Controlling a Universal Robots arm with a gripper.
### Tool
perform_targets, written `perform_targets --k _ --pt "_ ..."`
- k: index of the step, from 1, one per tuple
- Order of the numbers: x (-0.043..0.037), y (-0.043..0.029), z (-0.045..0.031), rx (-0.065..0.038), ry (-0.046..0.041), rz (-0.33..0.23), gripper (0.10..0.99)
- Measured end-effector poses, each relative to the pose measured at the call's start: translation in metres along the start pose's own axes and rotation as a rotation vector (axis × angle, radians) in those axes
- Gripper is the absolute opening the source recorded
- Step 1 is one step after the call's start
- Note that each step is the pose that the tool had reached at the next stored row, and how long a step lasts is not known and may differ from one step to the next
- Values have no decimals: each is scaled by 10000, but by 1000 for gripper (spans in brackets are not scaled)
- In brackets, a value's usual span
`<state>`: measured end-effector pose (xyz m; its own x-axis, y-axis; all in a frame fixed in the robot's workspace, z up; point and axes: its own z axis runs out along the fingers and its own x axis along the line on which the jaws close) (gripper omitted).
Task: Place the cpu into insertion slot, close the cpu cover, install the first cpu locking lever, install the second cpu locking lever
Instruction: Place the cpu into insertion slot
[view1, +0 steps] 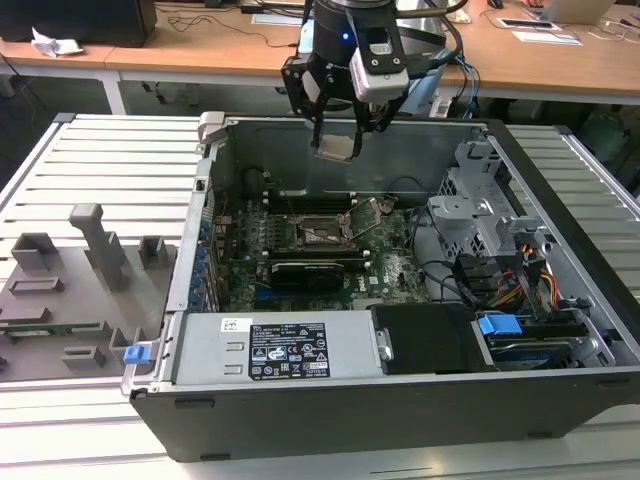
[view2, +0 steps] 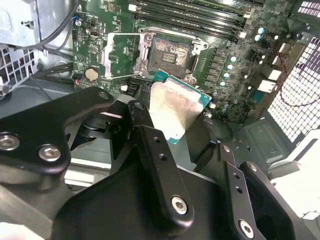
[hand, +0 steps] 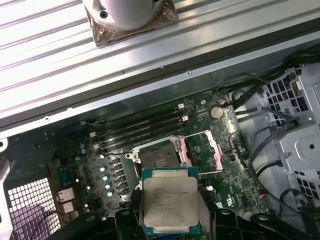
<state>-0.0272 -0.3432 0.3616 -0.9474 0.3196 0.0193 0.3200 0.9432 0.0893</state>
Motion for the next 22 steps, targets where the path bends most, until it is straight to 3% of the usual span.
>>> perform_targets --k 14,22 --pt "0 0 2 -22 -104 1157 525" --pt "0 -1 10 -45 -208 2317 525"
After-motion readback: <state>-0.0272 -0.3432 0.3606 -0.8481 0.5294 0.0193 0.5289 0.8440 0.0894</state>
